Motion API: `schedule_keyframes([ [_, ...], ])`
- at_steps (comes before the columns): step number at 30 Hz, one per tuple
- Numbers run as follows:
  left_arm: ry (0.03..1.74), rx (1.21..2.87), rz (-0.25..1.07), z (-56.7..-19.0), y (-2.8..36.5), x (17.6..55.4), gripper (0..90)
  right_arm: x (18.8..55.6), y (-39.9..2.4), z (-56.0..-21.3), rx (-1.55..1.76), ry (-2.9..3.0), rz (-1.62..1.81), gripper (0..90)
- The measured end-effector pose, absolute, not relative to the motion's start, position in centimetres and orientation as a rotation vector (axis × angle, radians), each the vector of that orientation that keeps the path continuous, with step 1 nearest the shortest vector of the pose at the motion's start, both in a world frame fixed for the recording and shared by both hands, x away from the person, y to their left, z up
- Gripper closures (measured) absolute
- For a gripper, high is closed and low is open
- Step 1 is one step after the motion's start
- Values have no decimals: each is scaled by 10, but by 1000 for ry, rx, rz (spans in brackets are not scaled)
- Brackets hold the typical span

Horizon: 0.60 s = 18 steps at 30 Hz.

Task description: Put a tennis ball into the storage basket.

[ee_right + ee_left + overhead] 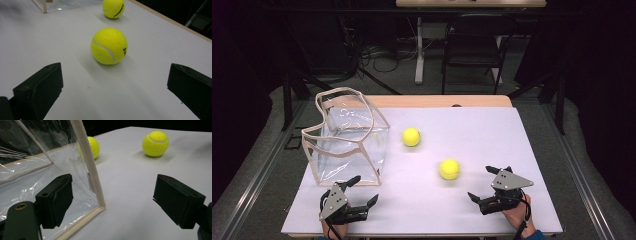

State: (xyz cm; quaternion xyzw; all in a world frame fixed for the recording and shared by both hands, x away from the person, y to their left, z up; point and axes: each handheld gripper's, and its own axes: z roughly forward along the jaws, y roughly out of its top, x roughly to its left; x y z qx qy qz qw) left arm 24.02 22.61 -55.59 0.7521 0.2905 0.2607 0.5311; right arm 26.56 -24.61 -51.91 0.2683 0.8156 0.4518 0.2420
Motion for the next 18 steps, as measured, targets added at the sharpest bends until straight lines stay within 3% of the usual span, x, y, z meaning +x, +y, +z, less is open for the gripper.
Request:
schedule_keyframes([
  [18,692,1794,627,-556,225,239,159,290,-234,-512,806,2353,1175,0],
])
